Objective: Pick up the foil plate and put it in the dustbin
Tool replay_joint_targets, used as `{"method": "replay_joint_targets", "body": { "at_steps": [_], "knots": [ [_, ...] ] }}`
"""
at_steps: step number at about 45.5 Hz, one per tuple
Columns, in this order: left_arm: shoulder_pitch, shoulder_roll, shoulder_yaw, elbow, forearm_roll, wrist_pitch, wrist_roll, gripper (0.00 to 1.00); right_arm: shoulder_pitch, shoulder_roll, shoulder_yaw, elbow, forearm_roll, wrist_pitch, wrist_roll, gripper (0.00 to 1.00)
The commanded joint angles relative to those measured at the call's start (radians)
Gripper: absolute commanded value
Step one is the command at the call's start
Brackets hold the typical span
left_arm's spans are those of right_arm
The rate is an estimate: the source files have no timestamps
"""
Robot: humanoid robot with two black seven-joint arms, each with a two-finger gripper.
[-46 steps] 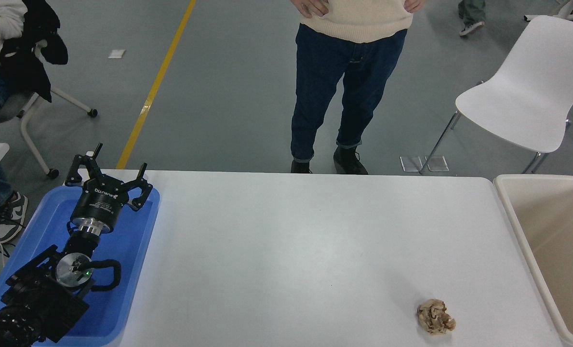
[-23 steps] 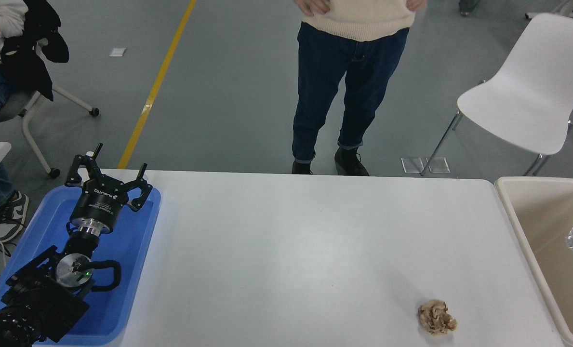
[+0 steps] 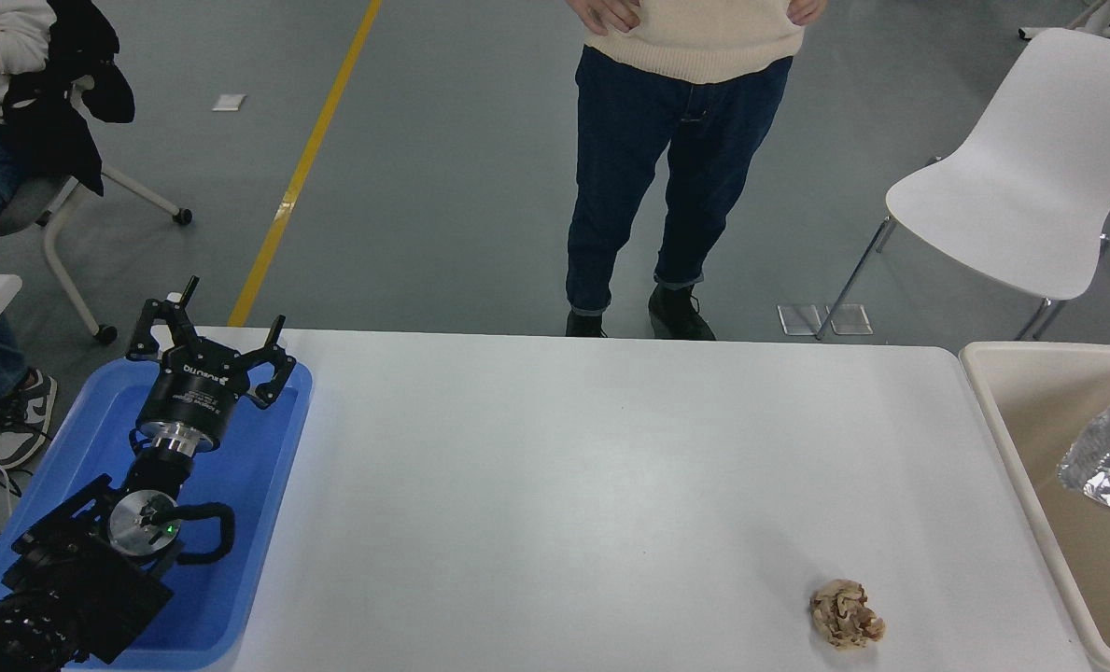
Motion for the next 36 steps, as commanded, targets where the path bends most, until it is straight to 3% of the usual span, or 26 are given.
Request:
{"method": "replay_joint_targets", "body": {
  "at_steps": [1,8,24,25,28,30,36],
  "knots": [
    [0.000,0.000,0.000,0.000,0.002,0.000,0.000,1.00,-0.121,0.118,0.042,-0.190,0.000,-0.068,-0.074,0.00],
    [0.000,0.000,0.000,0.000,0.002,0.000,0.000,1.00,-0.132,0.143,0.069,-0.193,0.001,-0.139,-0.136,0.00],
    [0.000,0.000,0.000,0.000,0.000,0.000,0.000,1.00,-0.153,0.179,0.086,-0.193,0.001,-0.203,-0.145,0.00],
    [0.000,0.000,0.000,0.000,0.002,-0.002,0.000,1.00,-0.152,0.176,0.086,-0.194,0.001,-0.206,-0.143,0.38],
    [0.000,0.000,0.000,0.000,0.002,0.000,0.000,1.00,-0.147,0.170,0.086,-0.194,0.001,-0.229,-0.142,0.79],
    [0.000,0.000,0.000,0.000,0.002,0.000,0.000,1.00,-0.145,0.170,0.088,-0.193,0.001,-0.249,-0.142,0.86],
    [0.000,0.000,0.000,0.000,0.002,0.000,0.000,1.00,-0.147,0.170,0.089,-0.190,0.001,-0.262,-0.142,0.87]
  ]
}}
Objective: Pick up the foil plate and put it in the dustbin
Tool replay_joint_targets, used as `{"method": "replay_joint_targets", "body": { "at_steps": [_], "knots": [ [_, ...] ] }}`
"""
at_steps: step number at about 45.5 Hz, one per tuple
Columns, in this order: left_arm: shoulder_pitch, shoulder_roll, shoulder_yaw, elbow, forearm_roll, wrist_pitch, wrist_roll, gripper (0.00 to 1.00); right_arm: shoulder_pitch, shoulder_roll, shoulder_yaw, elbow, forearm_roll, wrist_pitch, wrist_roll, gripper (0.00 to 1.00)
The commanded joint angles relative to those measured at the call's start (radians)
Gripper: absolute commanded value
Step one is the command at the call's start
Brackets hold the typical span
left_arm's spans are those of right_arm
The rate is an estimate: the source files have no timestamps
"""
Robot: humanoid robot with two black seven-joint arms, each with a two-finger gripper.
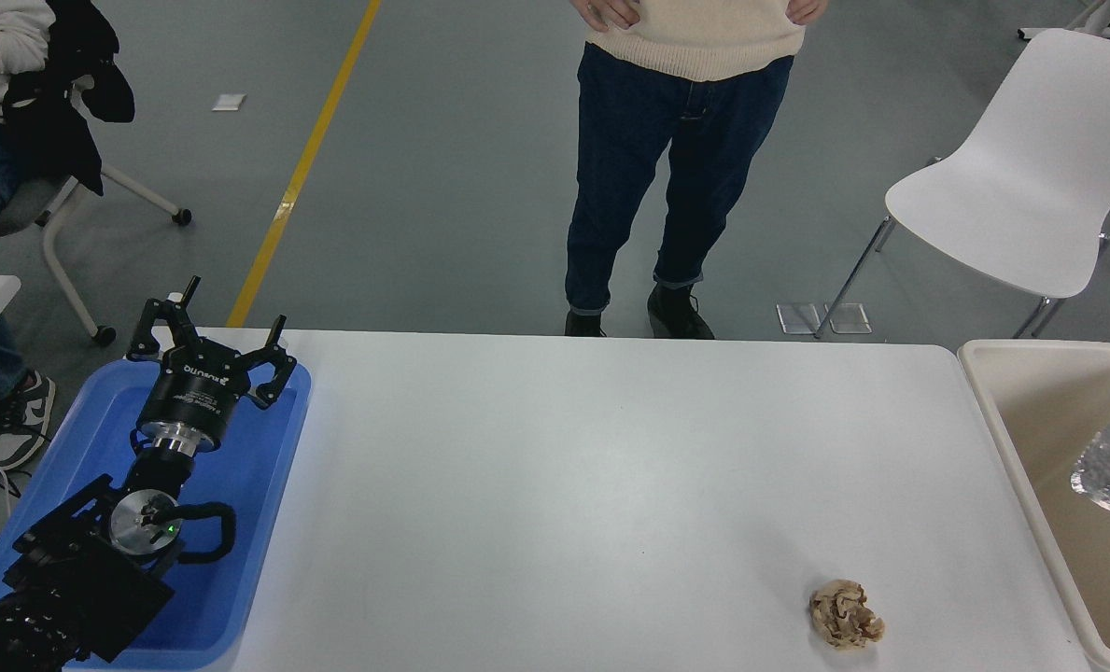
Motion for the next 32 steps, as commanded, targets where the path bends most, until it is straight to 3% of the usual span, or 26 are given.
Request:
{"method": "replay_joint_targets", "body": {
  "at_steps": [1,14,21,32],
  "knots": [
    [0.000,0.000,0.000,0.000,-0.001,-0.001,0.000,1.00,-0.001,0.004,0.005,-0.001,0.000,-0.042,-0.004,0.87],
    [0.000,0.000,0.000,0.000,-0.001,0.000,0.000,1.00,0.053,-0.004,0.010,0.090,0.000,-0.034,-0.004,1.00],
    [0.000,0.000,0.000,0.000,-0.001,0.000,0.000,1.00,0.116,-0.149,-0.007,0.365,-0.017,-0.036,-0.003,1.00],
    [0.000,0.000,0.000,0.000,0.000,0.000,0.001,1.00,0.370,-0.252,-0.216,0.736,-0.014,-0.029,-0.003,1.00]
  ]
}}
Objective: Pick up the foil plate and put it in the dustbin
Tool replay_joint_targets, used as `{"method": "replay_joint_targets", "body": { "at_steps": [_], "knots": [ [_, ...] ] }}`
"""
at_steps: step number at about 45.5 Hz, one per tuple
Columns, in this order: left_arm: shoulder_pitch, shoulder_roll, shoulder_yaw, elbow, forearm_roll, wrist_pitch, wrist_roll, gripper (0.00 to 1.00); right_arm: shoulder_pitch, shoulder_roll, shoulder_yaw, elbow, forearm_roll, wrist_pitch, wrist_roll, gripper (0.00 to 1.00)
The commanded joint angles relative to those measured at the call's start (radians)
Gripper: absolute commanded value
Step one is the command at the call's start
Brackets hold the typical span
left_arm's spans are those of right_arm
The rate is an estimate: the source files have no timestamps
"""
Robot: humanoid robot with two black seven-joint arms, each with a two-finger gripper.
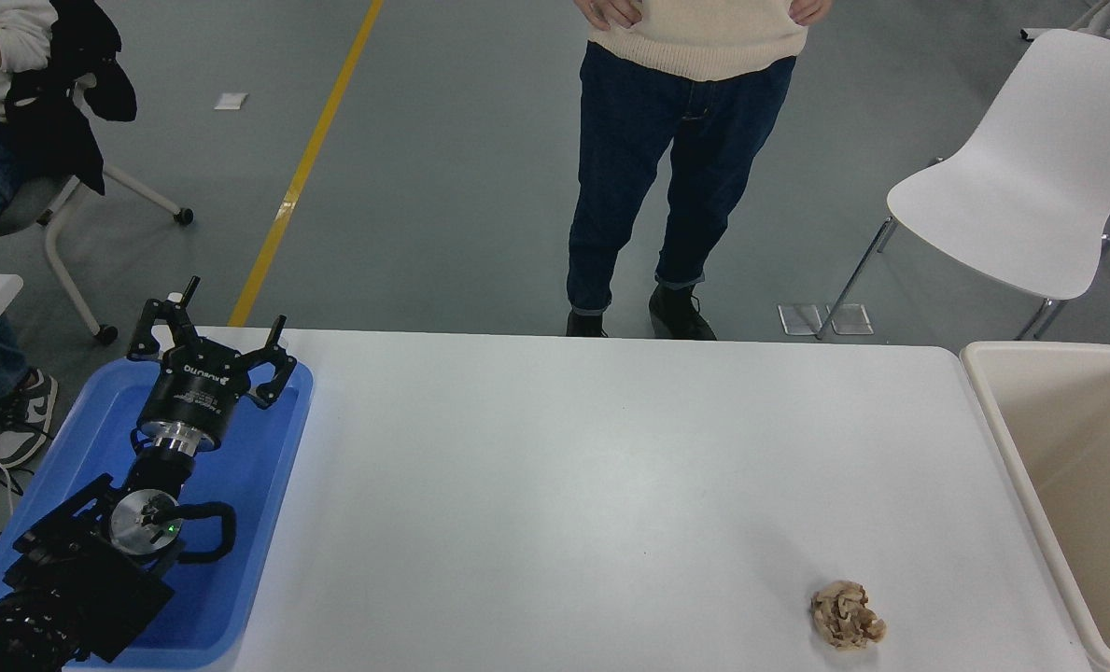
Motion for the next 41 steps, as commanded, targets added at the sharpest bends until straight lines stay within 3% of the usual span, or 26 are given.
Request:
{"method": "replay_joint_targets", "body": {
  "at_steps": [1,8,18,29,41],
  "knots": [
    [0.000,0.000,0.000,0.000,0.001,0.000,0.002,1.00,0.237,-0.093,-0.199,0.349,0.000,0.010,0.000,1.00],
    [0.000,0.000,0.000,0.000,0.001,0.000,0.003,1.00,0.460,-0.072,-0.420,0.515,0.003,0.045,0.000,1.00],
    [0.000,0.000,0.000,0.000,0.001,0.000,0.003,1.00,0.689,-0.072,-0.516,0.670,0.004,0.148,0.000,1.00],
    [0.000,0.000,0.000,0.000,0.001,0.000,0.005,1.00,0.853,-0.044,-0.520,0.691,0.004,0.534,0.000,1.00],
    [0.000,0.000,0.000,0.000,0.001,0.000,0.005,1.00,0.979,0.084,-0.539,0.697,0.016,0.807,0.000,1.00]
  ]
}}
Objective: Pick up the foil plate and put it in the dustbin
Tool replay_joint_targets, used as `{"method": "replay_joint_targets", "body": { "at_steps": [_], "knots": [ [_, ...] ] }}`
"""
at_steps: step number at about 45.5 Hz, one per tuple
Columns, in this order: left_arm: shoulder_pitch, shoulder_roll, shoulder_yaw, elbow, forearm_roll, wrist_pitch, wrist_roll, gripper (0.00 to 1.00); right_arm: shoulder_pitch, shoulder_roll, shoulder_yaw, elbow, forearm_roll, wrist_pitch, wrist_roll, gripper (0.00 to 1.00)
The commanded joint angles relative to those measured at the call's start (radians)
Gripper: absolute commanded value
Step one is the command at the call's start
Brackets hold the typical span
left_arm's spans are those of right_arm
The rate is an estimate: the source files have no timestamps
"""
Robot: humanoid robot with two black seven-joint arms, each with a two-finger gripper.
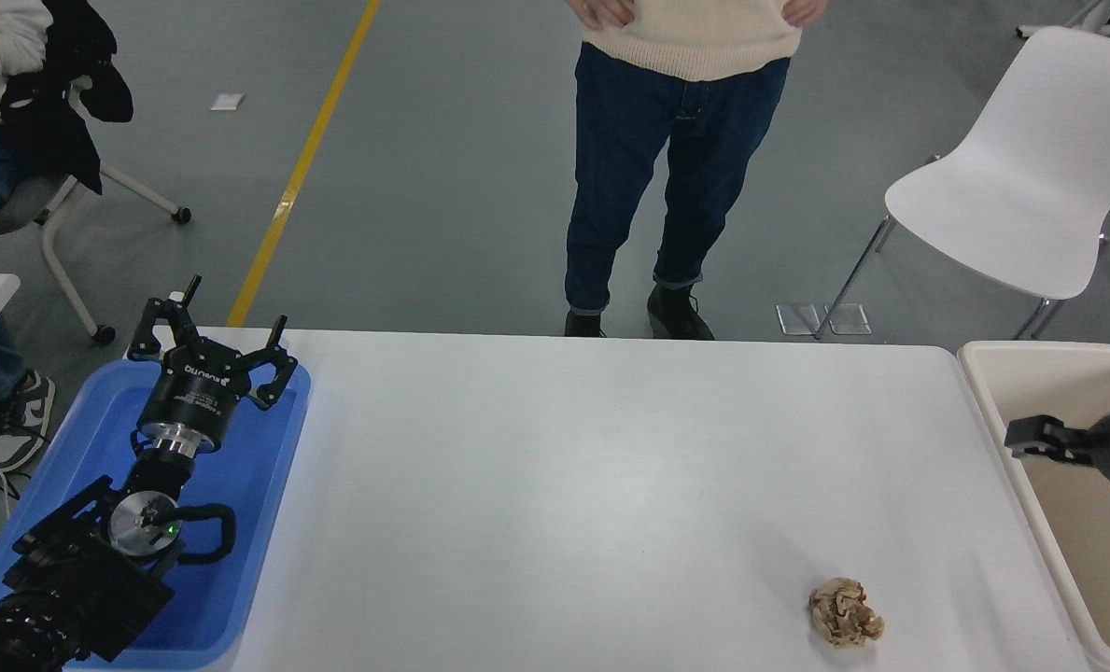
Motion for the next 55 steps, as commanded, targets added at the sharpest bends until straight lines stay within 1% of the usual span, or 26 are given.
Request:
{"method": "replay_joint_targets", "body": {
  "at_steps": [1,5,9,16,23,32,46,55],
  "knots": [
    [-0.001,0.000,0.000,0.000,0.000,0.000,0.001,1.00,0.144,0.097,-0.024,0.028,0.008,0.280,0.000,1.00],
    [0.000,0.000,0.000,0.000,0.000,0.000,0.001,1.00,0.187,0.132,-0.021,0.044,0.009,0.361,0.005,1.00],
    [0.000,0.000,0.000,0.000,0.000,0.000,0.001,1.00,0.225,0.168,-0.021,0.058,0.026,0.361,0.006,1.00],
    [0.000,0.000,0.000,0.000,0.000,0.000,0.001,1.00,0.308,0.177,-0.027,0.079,0.101,0.361,0.006,1.00],
    [0.000,0.000,0.000,0.000,0.000,0.000,0.001,1.00,0.389,0.195,-0.033,0.079,0.101,0.361,0.006,1.00],
    [0.000,0.000,0.000,0.000,0.000,0.000,0.001,1.00,0.462,0.276,-0.087,0.077,0.105,0.361,0.006,1.00],
    [-0.001,0.000,0.000,0.000,0.000,0.000,0.001,1.00,0.580,0.276,-0.073,0.077,0.111,0.361,0.006,1.00],
    [-0.001,0.000,0.000,0.000,0.000,0.000,0.001,1.00,0.584,0.281,-0.053,0.076,0.118,0.361,0.006,1.00]
  ]
}}
